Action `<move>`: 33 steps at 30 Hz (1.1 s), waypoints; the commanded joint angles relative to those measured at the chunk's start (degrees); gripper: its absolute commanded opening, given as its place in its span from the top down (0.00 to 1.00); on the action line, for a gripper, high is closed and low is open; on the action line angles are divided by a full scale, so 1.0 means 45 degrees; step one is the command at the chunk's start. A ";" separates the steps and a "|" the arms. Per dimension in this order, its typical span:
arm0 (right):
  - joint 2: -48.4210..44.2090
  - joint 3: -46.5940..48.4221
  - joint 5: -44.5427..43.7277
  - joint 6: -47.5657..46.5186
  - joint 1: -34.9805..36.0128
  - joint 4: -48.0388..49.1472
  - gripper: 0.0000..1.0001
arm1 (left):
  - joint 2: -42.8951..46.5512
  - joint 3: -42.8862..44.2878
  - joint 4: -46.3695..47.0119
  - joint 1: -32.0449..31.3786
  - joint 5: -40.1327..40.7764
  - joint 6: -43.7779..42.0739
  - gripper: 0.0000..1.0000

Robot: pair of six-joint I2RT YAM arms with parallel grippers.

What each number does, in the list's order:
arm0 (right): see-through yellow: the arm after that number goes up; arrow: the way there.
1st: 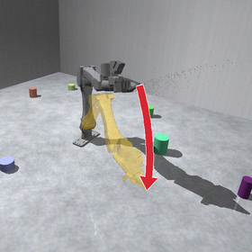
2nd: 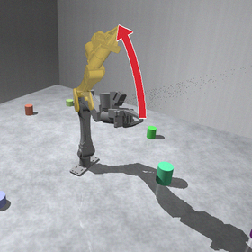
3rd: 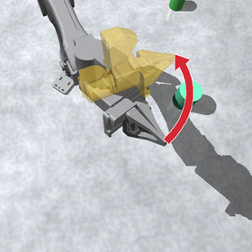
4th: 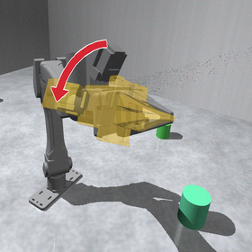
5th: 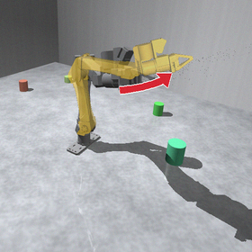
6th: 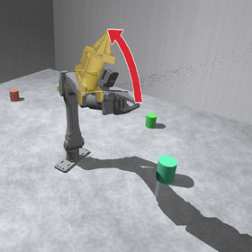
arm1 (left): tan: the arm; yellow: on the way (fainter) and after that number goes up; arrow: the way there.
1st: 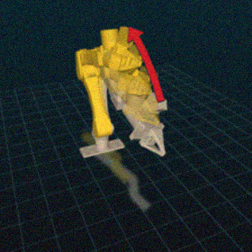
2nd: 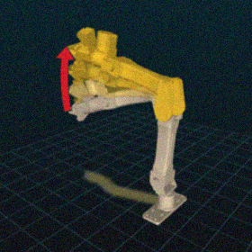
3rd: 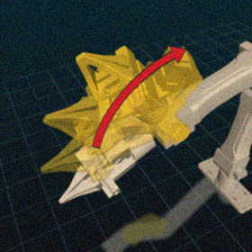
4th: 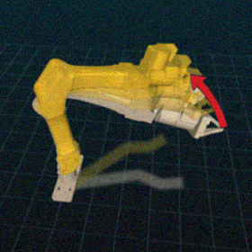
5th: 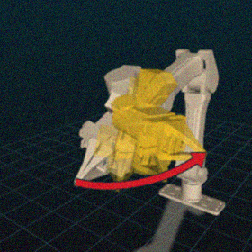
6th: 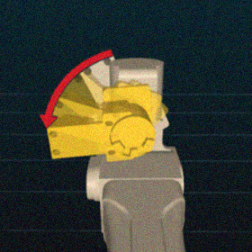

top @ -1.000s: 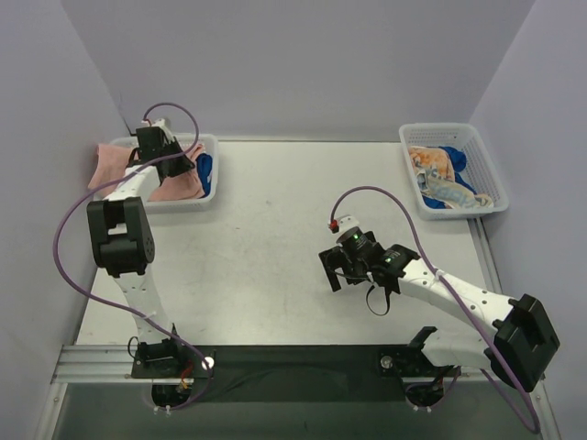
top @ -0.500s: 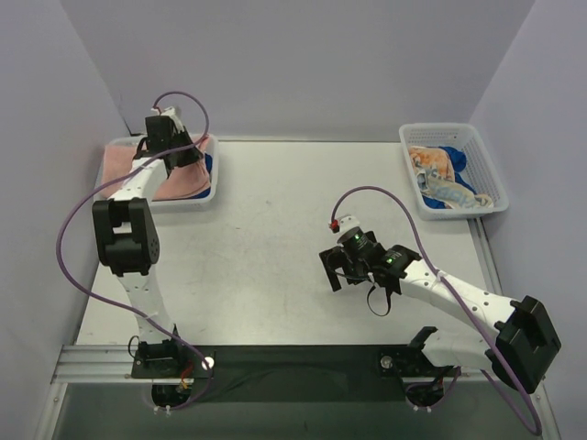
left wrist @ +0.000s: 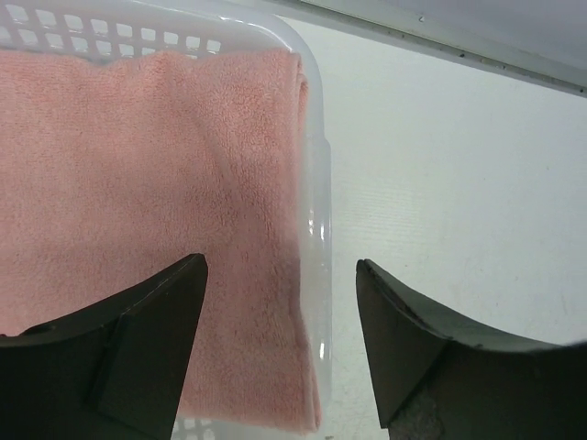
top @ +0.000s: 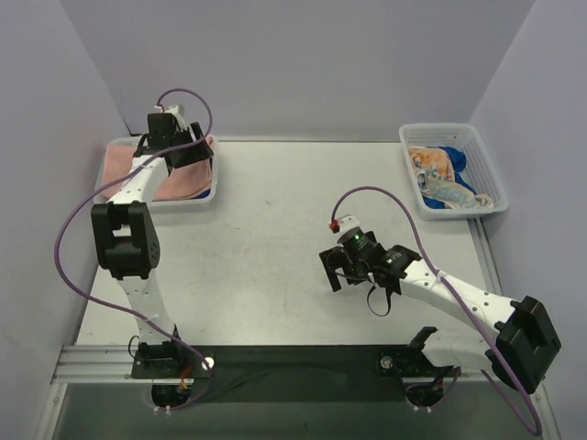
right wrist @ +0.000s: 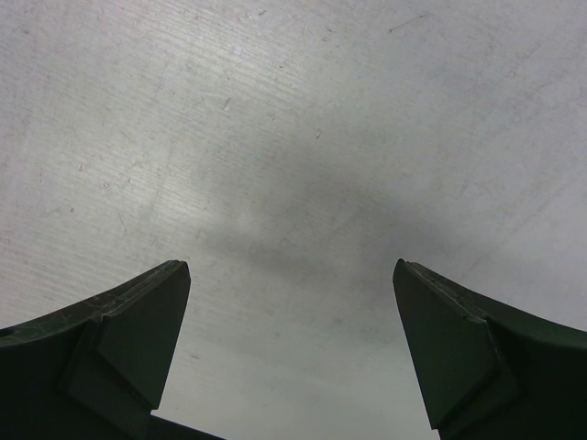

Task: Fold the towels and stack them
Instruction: Neatly place the folded towel into the bin, then grab crumpled towel

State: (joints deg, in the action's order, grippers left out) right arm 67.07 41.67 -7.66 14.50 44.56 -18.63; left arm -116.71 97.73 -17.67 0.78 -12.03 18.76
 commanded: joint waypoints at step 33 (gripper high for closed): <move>-0.1525 -0.0686 -0.0463 0.0215 -0.0097 0.0078 0.00 | 0.4781 -0.3867 0.1134 -0.0856 -0.0762 -0.0149 0.55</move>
State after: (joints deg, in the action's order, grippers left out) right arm 62.11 38.98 -7.66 15.33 44.56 -17.78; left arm -99.92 78.59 -14.50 -2.70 -12.29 16.99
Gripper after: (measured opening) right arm 0.996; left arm 0.426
